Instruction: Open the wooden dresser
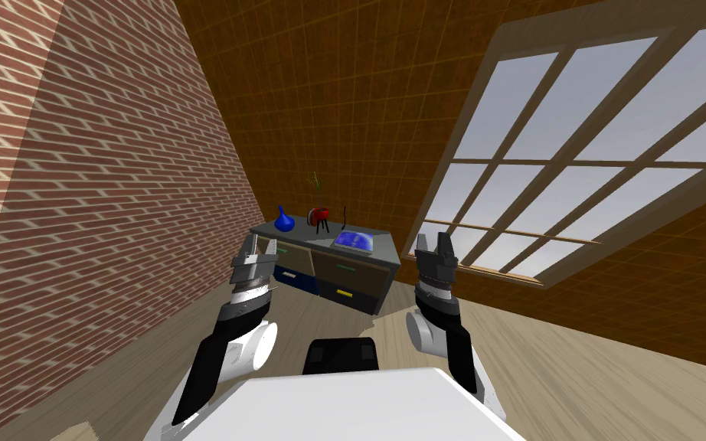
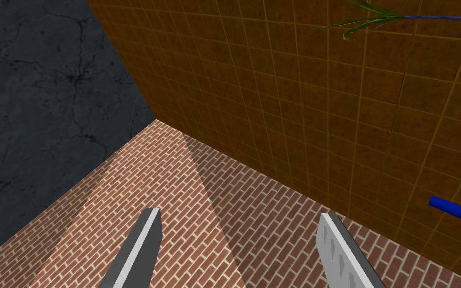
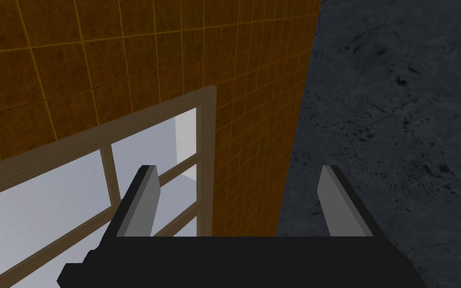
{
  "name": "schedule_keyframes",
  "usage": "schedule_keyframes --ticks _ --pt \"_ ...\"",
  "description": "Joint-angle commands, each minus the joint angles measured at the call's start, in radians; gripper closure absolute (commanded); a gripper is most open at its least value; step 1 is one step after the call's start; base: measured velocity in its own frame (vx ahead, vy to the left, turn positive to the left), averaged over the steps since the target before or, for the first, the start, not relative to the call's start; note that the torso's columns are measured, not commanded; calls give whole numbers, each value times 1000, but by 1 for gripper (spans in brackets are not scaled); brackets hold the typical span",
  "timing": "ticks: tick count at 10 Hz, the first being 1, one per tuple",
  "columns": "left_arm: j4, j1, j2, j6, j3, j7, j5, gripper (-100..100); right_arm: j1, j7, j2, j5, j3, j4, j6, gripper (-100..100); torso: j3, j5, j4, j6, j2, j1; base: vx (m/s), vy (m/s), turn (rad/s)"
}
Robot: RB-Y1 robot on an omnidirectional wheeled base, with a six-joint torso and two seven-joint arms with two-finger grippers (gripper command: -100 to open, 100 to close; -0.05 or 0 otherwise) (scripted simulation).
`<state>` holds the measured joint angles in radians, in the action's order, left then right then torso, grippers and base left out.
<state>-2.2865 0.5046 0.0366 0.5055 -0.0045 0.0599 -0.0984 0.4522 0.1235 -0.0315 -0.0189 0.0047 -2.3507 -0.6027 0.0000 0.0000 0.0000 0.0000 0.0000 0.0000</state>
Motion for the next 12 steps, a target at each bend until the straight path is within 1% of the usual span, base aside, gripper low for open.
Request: schedule_keyframes --ticks 1,3,9,10,11,12 --pt "0 0 0 0 0 0 0 0 0 0 0 0 0 0 0 0 -82 0 41 0 40 0 0 0 0" --pt "0 0 0 0 0 0 0 0 0 0 0 0 0 0 0 0 -351 0 176 0 175 0 0 0 0" --pt "0 0 0 0 0 0 0 0 0 0 0 0 0 0 0 0 -1234 0 617 0 618 0 0 0 0" --pt "12 -4 -50 -3 -2 1 2 -100 0 0 0 0 0 0 0 0 -1382 0 691 0 691 0 12 -3 -18" --pt "24 -8 -78 -6 -4 2 5 -100 0 0 0 0 0 0 0 0 -1451 0 724 0 725 0 12 -8 -26" --pt "39 -14 -108 -9 -6 2 8 -100 0 0 0 0 0 0 0 0 -1471 0 734 0 734 0 16 -9 -33"
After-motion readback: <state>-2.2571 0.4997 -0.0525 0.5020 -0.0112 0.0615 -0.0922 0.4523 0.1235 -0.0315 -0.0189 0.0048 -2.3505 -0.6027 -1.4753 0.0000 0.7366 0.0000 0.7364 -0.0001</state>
